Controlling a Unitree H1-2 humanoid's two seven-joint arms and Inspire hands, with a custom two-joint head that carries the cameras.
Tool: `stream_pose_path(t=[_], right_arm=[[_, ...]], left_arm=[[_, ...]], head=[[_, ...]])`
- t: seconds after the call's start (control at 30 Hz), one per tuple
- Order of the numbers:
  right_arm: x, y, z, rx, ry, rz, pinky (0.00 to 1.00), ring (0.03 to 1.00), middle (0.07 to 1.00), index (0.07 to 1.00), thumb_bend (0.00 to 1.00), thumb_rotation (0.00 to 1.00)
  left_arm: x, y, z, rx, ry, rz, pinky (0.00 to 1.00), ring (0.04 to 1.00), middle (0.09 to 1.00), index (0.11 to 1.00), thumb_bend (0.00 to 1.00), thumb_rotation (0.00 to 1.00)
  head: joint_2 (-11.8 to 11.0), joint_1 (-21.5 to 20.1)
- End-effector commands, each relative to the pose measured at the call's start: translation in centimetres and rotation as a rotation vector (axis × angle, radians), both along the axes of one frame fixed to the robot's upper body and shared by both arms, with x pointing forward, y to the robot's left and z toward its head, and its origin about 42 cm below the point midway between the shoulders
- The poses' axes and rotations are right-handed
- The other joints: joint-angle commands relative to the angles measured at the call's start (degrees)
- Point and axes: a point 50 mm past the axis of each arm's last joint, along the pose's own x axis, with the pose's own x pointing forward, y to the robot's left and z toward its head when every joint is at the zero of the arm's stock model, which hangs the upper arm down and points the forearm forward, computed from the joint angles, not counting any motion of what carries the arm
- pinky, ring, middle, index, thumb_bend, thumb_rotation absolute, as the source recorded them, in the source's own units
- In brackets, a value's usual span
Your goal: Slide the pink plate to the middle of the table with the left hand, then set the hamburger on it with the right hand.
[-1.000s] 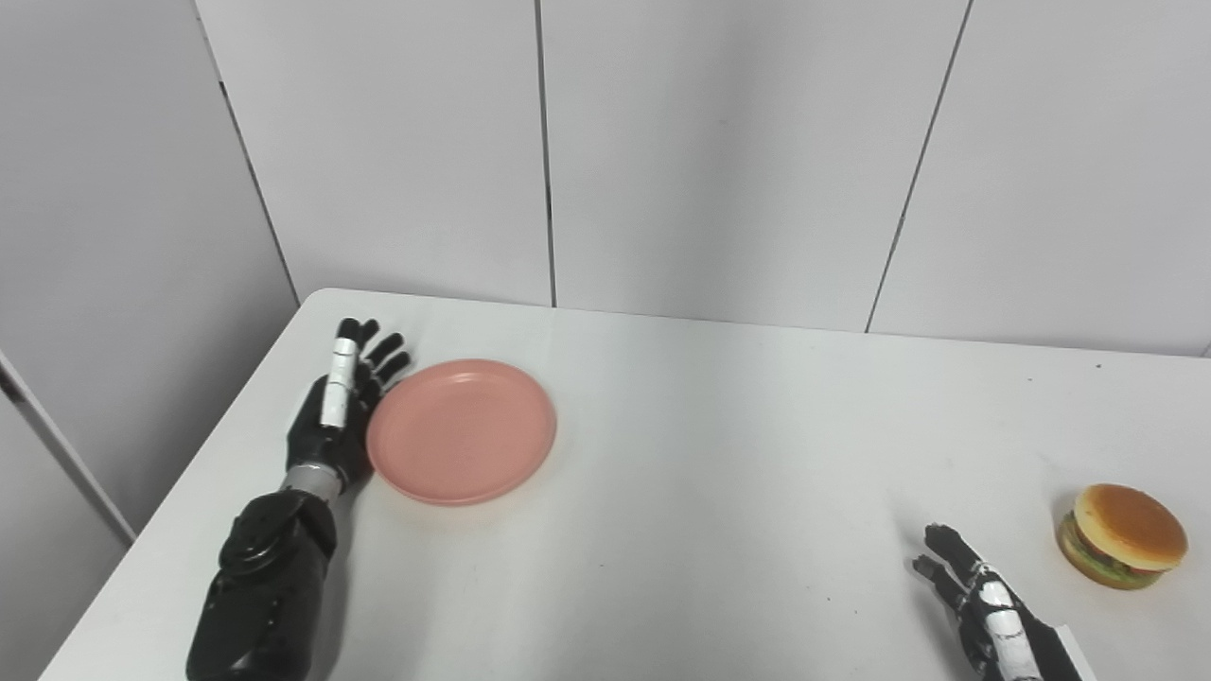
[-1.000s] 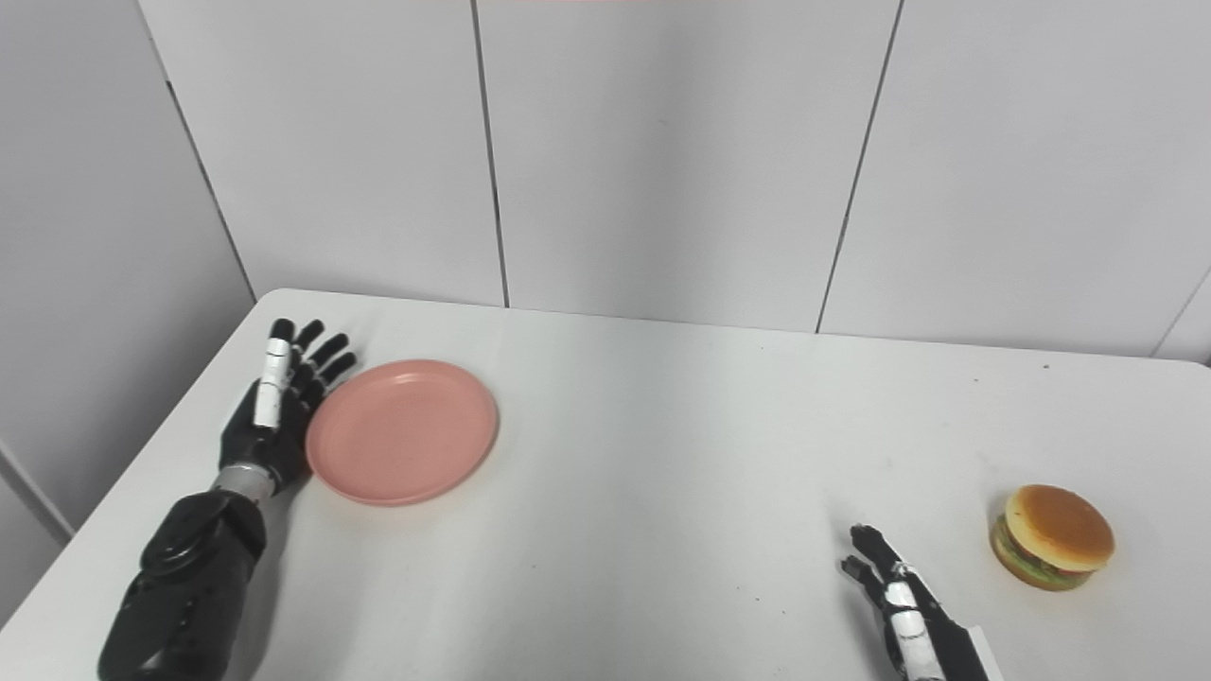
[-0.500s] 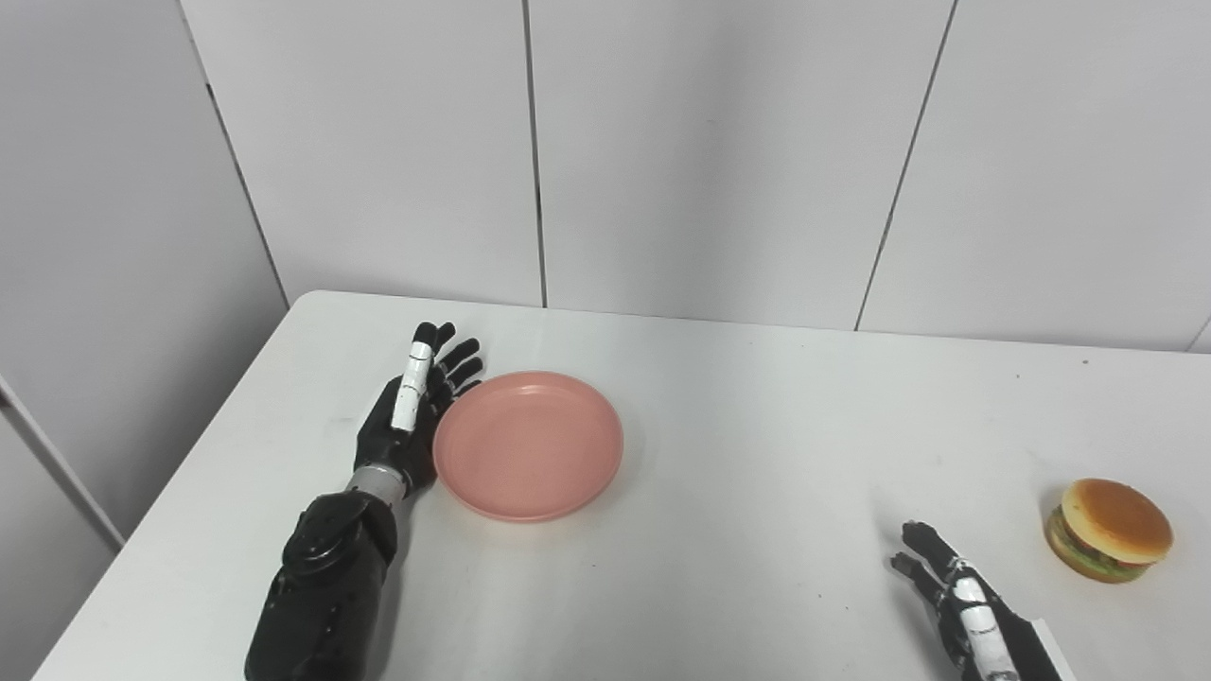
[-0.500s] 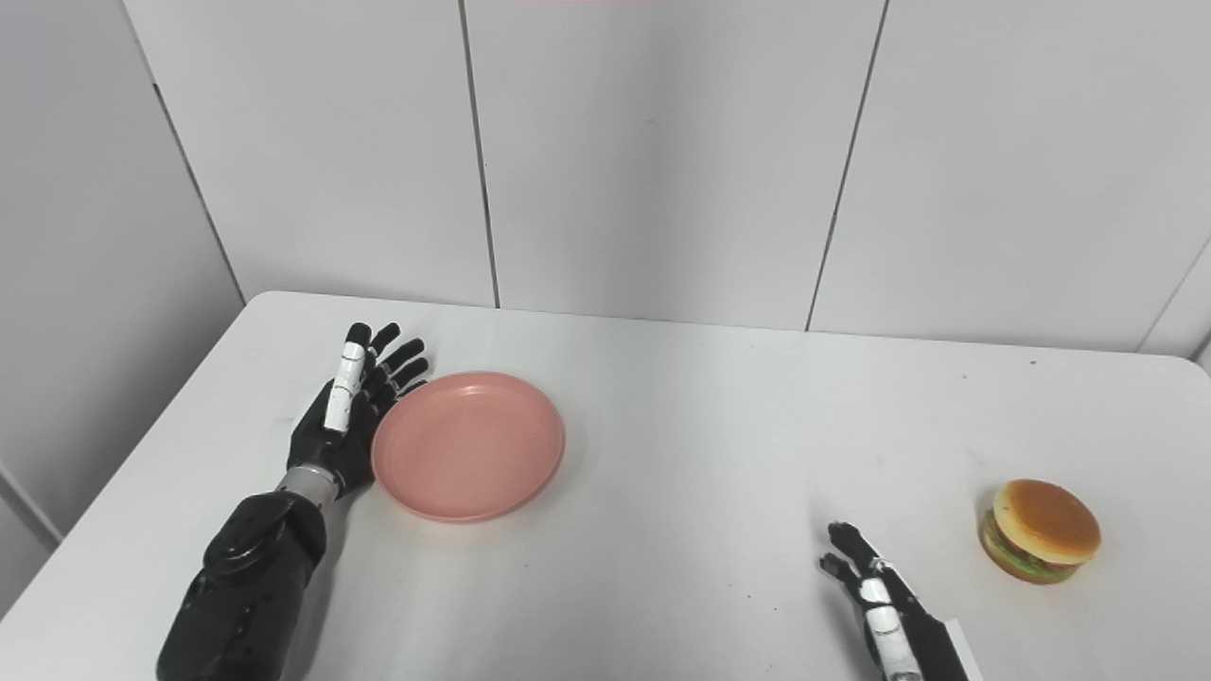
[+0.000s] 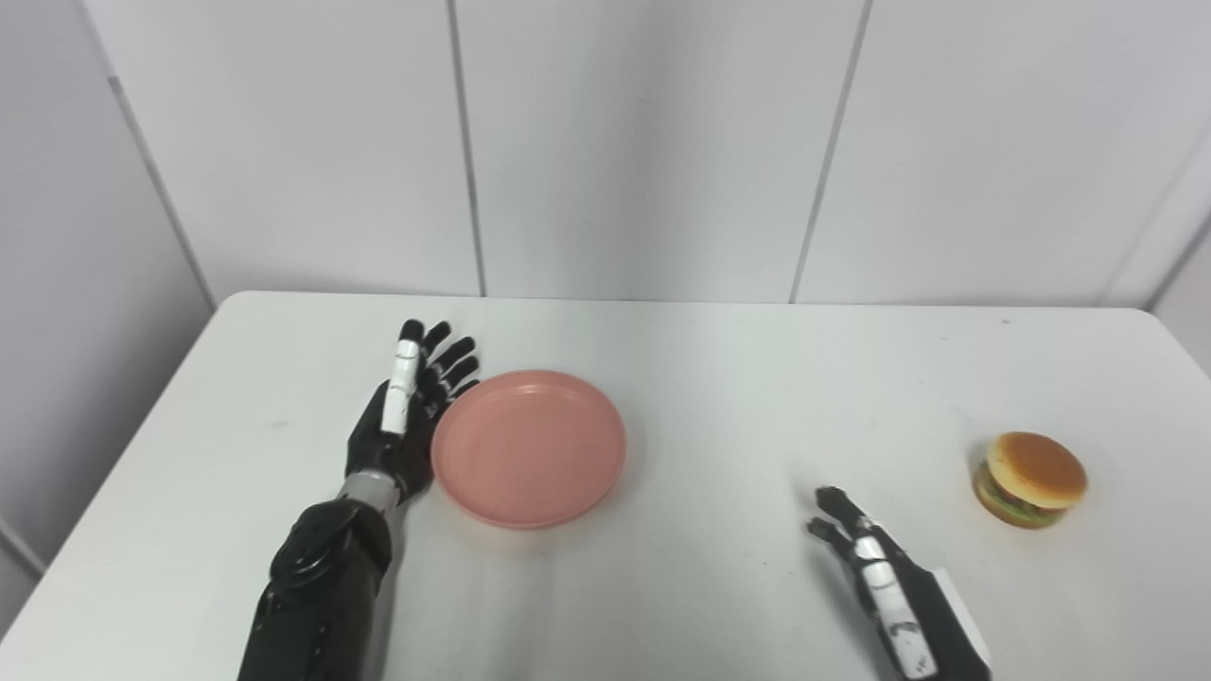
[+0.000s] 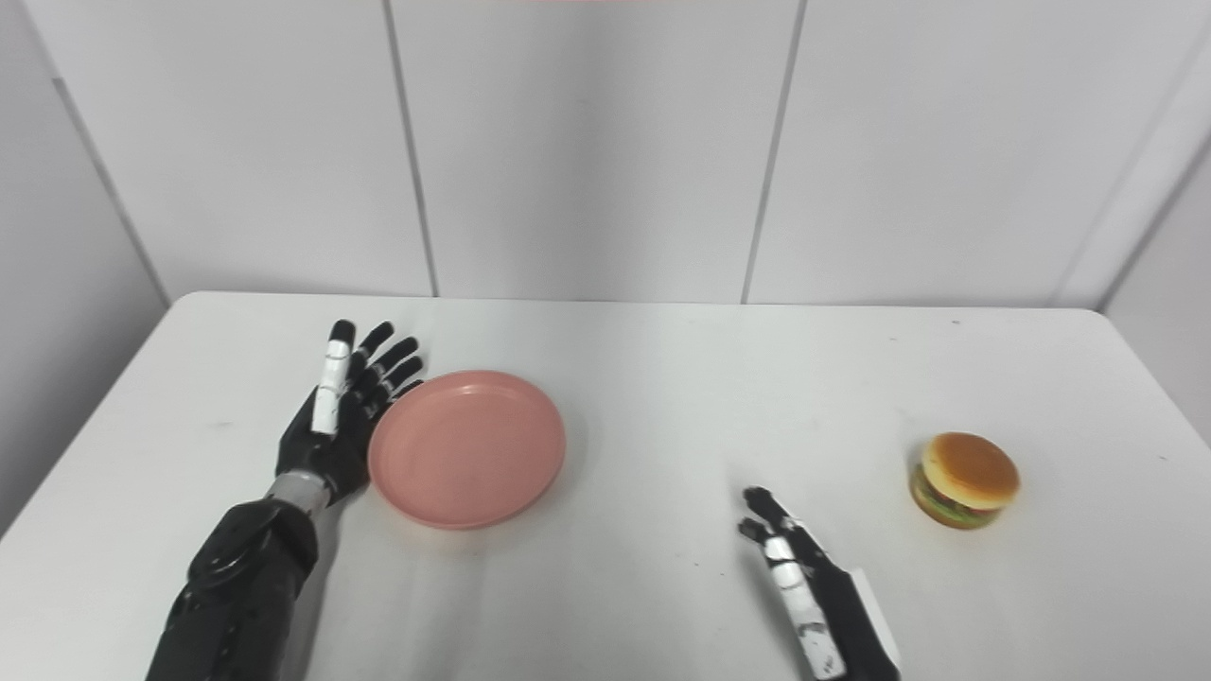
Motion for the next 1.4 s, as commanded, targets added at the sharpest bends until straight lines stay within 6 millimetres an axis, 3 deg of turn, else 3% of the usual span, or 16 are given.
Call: stream_pose_path(t=[0.0,0.27,0.4,0.67,0.87,1.13,1.3,1.37], right_arm=[[-0.1,1.5,0.0,0.017,0.029,0.041,0.98,0.884,0.925,0.86,0.76,0.93],[0.1,3.4,-0.2,-0.005,0.006,0.062,0.98,0.899,0.937,0.874,0.68,0.95],[0.3,4.5,-0.4,-0.025,0.0,0.059,0.96,0.898,0.93,0.871,0.68,0.94],[0.4,5.7,-1.0,-0.064,-0.016,0.044,0.91,0.872,0.907,0.866,0.68,0.96],[0.5,5.8,-1.1,-0.073,-0.045,0.011,0.9,0.876,0.916,0.886,0.68,0.94],[0.2,5.6,-0.8,-0.214,-0.187,-0.131,0.87,0.864,0.913,0.89,0.65,0.91],[0.0,4.8,1.3,-0.323,-0.297,-0.2,0.88,0.892,0.904,0.868,0.66,0.91],[0.1,4.5,2.2,-0.34,-0.338,-0.214,0.87,0.887,0.906,0.864,0.66,0.87]], left_arm=[[-0.4,-0.8,-0.2,-0.004,0.008,-0.016,0.88,0.908,0.885,0.929,0.87,0.83],[-0.7,-1.8,-0.7,-0.032,0.029,-0.03,0.94,0.913,0.873,0.92,0.87,0.82],[-0.7,-2.2,-0.8,-0.019,0.037,-0.063,0.9,0.917,0.888,0.931,0.85,0.84],[-0.3,-2.4,-0.5,-0.027,0.027,-0.097,0.96,0.941,0.939,0.956,0.83,0.87],[0.1,-2.4,-0.5,-0.05,0.032,-0.103,0.97,0.944,0.927,0.959,0.83,0.87],[0.6,-2.6,-0.4,-0.054,0.027,-0.12,0.99,0.945,0.927,0.965,0.86,0.88],[0.8,-2.6,-0.4,-0.057,0.029,-0.111,0.97,0.936,0.917,0.957,0.84,0.87],[0.9,-2.7,-0.4,-0.063,0.031,-0.111,0.97,0.936,0.915,0.955,0.84,0.86]], head=[[-0.1,-0.6],[-0.3,-6.6],[-0.8,-10.6],[-1.5,-14.9],[-1.6,-15.2],[-2.1,-15.0],[-2.5,-13.9],[-2.5,-13.8]])
